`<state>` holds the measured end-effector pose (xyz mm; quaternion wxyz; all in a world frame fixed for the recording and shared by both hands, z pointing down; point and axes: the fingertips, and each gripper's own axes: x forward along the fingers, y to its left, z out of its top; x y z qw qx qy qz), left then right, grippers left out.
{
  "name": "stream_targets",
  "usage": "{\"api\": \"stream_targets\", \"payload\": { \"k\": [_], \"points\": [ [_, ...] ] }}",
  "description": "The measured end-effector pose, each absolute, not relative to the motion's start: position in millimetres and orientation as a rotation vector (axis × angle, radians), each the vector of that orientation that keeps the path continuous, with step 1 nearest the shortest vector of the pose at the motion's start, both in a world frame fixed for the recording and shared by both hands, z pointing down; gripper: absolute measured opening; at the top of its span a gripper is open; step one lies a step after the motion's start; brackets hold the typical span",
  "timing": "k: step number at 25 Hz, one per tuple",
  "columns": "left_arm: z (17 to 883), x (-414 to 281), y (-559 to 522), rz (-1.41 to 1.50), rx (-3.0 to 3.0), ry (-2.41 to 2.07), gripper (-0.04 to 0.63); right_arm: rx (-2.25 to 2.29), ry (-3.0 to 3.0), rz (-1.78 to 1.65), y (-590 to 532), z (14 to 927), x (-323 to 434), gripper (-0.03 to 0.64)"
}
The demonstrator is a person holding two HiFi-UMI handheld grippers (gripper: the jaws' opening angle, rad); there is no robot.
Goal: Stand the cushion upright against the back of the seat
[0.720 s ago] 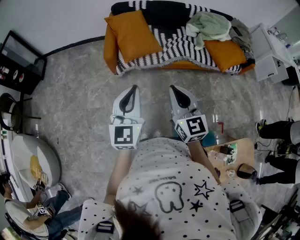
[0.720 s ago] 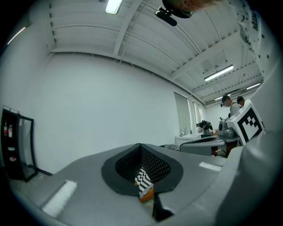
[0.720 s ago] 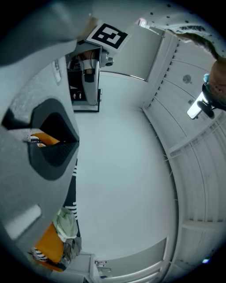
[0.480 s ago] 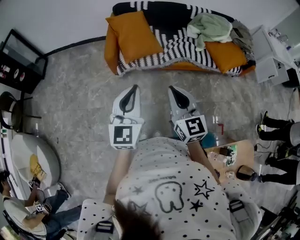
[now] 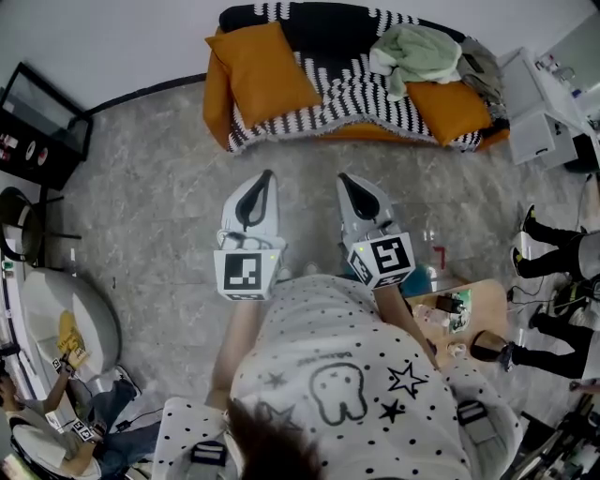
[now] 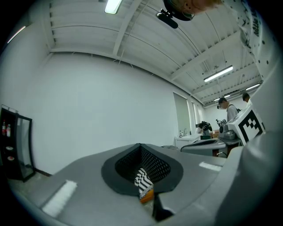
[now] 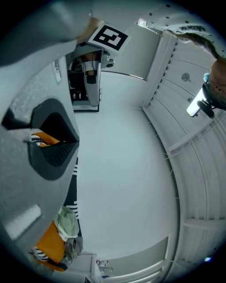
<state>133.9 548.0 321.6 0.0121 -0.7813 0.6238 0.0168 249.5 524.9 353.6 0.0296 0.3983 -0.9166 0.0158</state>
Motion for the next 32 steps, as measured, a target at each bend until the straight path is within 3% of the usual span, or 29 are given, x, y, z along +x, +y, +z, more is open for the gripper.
{"api": "stream_targets", "payload": {
  "k": [16,21,32],
  "points": [
    [317.3,198.2,520.4,0.130,-2.634,1.719,-0.005,1.151,-2.853,-0.005,504.8,357.7,286.0,0.009],
    [308.2,192.5,499.8,0.250,-2.691,1.619,-0.006,1.180,-2.835,0.009,481.4,357.3,279.9,-0.002],
    [282.7,140.6,436.6,0.219,-2.722,1.490,-0.004,1.229,-2.795,0.038,414.3,340.4,226.9,-0.002]
  ]
}}
